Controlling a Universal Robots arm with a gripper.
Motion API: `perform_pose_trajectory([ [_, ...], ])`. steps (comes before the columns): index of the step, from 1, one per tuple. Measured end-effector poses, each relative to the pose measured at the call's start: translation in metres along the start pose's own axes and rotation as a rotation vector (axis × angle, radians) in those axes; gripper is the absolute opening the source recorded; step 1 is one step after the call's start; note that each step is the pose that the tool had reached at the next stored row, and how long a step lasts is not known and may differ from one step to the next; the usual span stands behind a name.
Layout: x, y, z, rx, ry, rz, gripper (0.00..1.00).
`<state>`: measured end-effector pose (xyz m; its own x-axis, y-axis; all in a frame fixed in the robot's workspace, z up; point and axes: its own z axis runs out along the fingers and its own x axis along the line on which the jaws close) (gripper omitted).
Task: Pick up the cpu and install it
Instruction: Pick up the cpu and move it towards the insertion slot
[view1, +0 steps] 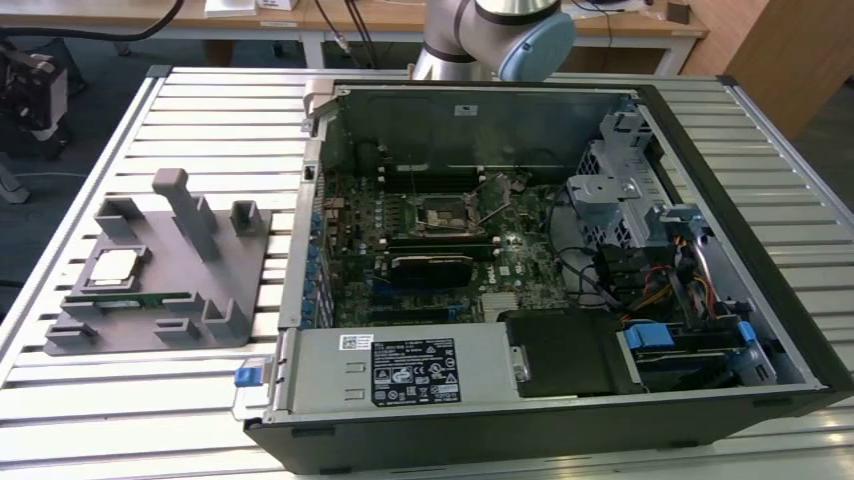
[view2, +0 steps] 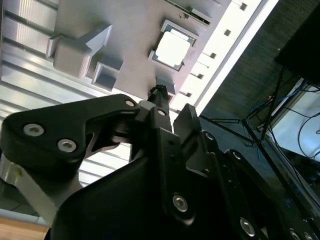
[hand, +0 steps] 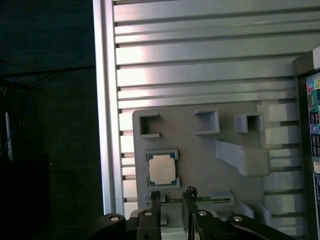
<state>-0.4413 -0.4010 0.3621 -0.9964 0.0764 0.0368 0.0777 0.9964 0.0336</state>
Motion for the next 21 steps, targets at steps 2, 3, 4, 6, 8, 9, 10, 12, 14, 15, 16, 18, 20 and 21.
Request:
perform_pose_trajectory([
  [2,0.0000,-0.0002,0.0014,0.0000,0.0000,0.000,0.41],
  [3,-0.0001,-0.0004,0.0023,0.0000,-0.0001,0.000,0.41],
  [4,-0.0002,-0.0007,0.0032,0.0000,0.0000,0.000,0.47],
  [6,-0.0003,-0.0012,0.0056,0.0000,-0.0001,0.000,0.52],
  [8,-0.0004,-0.0017,0.0083,0.0001,0.0000,0.000,0.58],
  [9,-0.0005,-0.0019,0.0097,0.0001,0.0001,0.000,0.58],
  [10,-0.0006,-0.0022,0.0110,0.0001,0.0000,0.000,0.58],
  [12,-0.0007,-0.0025,0.0133,0.0000,0.0000,0.000,0.58],
  [14,-0.0007,-0.0027,0.0154,0.0000,0.0000,0.000,0.58],
  [15,-0.0008,-0.0028,0.0163,0.0000,0.0000,0.000,0.58],
  [16,-0.0008,-0.0028,0.0171,0.0000,0.0000,0.000,0.58],
  [18,-0.0009,-0.0029,0.0189,0.0001,0.0001,0.000,0.58],
  [20,-0.0010,-0.0030,0.0206,0.0000,0.0001,0.000,0.58],
  [21,-0.0010,-0.0030,0.0216,0.0001,0.0001,0.000,0.58],
])
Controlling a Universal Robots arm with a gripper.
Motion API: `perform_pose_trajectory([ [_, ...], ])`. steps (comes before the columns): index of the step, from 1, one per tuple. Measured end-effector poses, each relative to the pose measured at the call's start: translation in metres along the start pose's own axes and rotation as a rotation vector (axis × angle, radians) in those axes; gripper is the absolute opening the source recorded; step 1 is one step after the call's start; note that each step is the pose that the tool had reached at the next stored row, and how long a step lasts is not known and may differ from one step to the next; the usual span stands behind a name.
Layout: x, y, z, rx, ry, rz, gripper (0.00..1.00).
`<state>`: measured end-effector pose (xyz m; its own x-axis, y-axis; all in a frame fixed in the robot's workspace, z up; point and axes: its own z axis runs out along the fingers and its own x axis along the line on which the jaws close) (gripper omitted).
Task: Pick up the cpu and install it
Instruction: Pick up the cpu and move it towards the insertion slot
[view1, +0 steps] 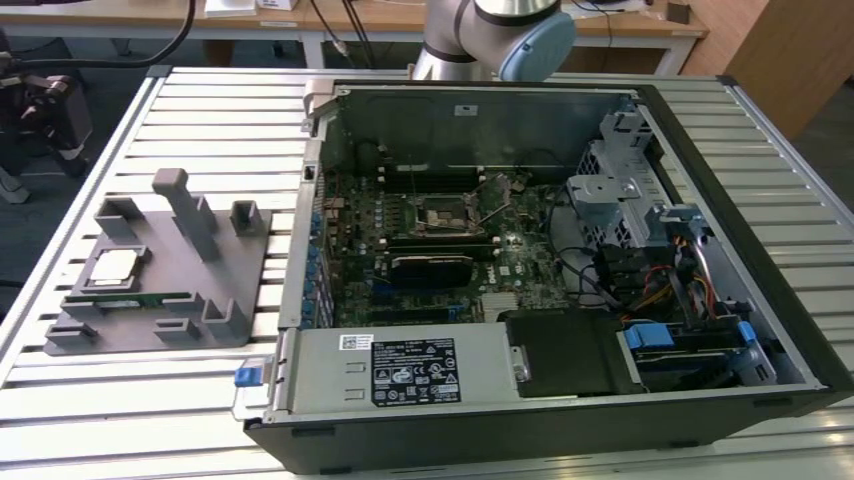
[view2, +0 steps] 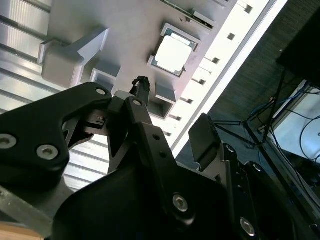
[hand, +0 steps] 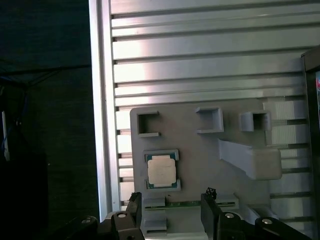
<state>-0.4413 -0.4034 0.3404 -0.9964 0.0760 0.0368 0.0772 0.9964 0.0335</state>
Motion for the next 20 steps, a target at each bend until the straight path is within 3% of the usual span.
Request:
perform_pose_trajectory([
  [20,-0.0004,-0.0004,0.0107,0.0000,0.0000,0.000,0.58],
])
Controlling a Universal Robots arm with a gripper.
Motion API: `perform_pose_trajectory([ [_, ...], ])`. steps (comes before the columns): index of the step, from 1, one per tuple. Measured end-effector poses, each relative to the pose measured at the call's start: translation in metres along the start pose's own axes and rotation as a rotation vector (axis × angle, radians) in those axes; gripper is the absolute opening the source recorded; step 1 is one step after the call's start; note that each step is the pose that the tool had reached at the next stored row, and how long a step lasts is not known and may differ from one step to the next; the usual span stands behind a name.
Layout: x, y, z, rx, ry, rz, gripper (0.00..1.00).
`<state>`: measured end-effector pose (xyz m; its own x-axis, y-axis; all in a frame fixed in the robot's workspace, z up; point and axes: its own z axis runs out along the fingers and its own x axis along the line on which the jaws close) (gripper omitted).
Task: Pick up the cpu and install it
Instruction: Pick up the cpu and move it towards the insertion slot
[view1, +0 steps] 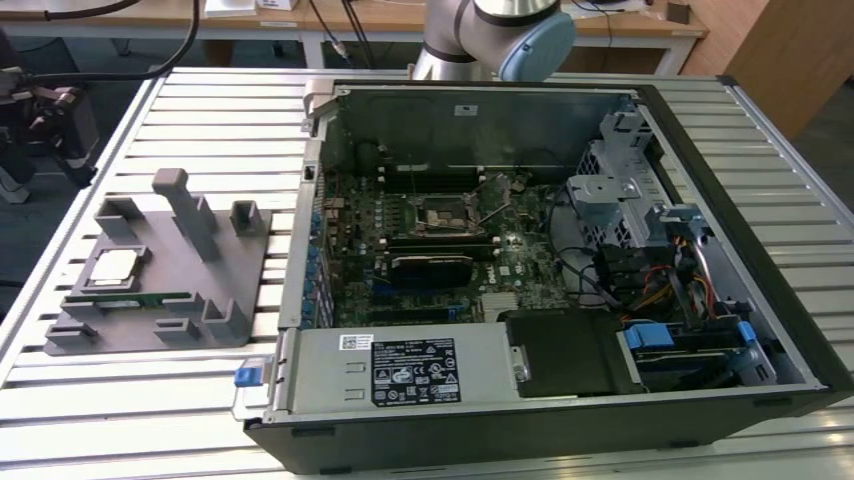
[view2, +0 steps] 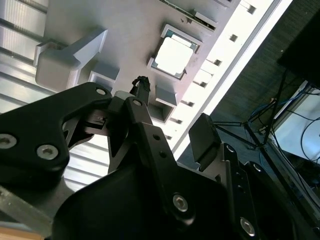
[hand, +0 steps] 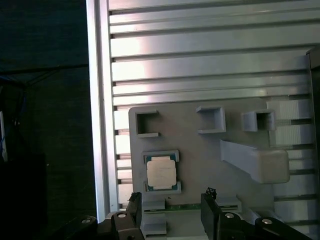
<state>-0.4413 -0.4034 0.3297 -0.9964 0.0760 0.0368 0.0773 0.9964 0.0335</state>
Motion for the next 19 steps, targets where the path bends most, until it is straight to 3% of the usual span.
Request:
perform_pose_trajectory([
  [19,-0.0003,-0.0003,0.0074,0.0001,0.0000,0.000,0.58],
])
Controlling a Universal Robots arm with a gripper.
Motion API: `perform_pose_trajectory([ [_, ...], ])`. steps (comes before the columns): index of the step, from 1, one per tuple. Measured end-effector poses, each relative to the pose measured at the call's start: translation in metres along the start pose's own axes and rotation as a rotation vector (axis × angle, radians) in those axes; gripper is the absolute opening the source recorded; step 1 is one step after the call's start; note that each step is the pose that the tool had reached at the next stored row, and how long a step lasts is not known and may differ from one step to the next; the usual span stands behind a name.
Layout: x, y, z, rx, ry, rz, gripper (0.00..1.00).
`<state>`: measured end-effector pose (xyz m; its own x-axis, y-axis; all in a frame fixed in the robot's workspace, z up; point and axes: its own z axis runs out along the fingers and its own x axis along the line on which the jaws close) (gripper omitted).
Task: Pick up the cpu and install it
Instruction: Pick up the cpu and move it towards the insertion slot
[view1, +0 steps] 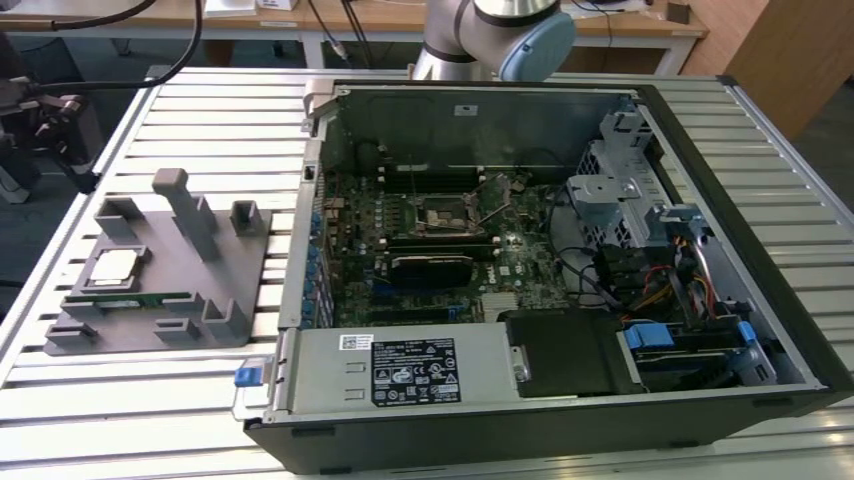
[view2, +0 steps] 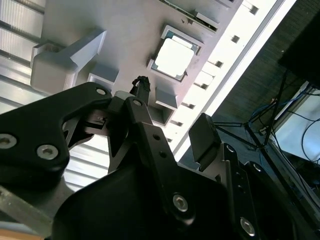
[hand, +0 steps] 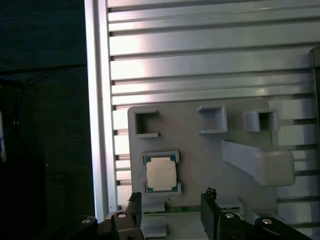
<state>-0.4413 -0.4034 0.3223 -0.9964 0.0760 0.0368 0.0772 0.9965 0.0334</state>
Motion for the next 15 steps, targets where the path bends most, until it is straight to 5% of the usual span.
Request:
perform_pose_trajectory([
  [15,0.0009,-0.0039,0.0232,0.0006,0.0007,-0.018,0.58],
])
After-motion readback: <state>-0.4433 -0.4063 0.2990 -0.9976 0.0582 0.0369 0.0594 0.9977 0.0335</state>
